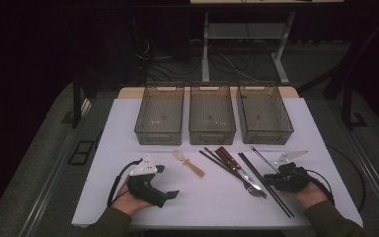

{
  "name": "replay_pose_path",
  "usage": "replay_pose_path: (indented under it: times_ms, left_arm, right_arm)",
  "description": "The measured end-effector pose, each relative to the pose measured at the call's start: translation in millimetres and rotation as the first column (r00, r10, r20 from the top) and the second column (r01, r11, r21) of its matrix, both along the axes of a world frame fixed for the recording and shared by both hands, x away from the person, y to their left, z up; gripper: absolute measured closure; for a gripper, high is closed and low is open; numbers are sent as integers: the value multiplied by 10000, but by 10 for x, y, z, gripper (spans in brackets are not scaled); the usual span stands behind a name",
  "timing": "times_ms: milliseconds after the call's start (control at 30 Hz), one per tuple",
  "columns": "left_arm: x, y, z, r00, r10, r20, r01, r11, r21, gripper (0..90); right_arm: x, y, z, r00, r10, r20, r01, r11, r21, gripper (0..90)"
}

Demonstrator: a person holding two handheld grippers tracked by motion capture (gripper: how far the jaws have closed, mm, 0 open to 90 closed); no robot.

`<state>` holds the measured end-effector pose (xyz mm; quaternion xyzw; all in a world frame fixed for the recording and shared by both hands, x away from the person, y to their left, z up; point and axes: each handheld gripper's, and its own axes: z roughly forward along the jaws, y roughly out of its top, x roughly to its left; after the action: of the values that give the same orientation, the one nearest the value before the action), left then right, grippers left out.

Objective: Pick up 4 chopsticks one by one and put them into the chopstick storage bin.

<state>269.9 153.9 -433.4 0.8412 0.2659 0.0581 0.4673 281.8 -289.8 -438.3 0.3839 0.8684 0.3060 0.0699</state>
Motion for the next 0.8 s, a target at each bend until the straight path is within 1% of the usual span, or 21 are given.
replay_pose_path:
  times_ms: [200, 333, 367, 400, 533, 633, 700, 800]
  left_arm:
    - [0, 2, 0, 10000, -4, 2, 4, 10000, -15, 0]
    - [-1, 1, 1, 10000, -13, 3, 13, 10000, 8, 0]
    - [-1, 1, 1, 10000, -6, 4, 6, 10000, 1, 0]
    - [-1, 1, 1, 10000, -2, 5, 2, 10000, -4, 0]
    - [-1, 0, 0, 10000, -3, 2, 3, 10000, 9, 0]
    - [-1, 0, 0, 10000, -1, 3, 1, 10000, 5, 0]
    - [-2, 1, 1, 10000, 6, 8, -6, 10000, -11, 0]
    - [1, 1, -2, 10000, -2, -4, 2, 10000, -2, 0]
  right_arm:
    - [1, 7, -6, 9999, 105, 107, -102, 9996, -262, 826]
    - [5, -4, -1, 9995, 156, 282, -141, 9985, -531, 832]
    - [5, -4, -1, 9995, 156, 282, -141, 9985, -531, 832]
    - [11, -20, 0, 9991, 161, 388, -134, 9976, -679, 835]
    - [26, -54, -1, 9988, 110, 479, -72, 9968, -796, 838]
    - [28, -71, -4, 9991, 30, 425, -1, 9976, -692, 835]
    - [14, -87, 12, 9990, -21, 446, 47, 9983, -575, 813]
    - [-63, -146, 41, 9990, -185, 398, 201, 9990, -387, 806]
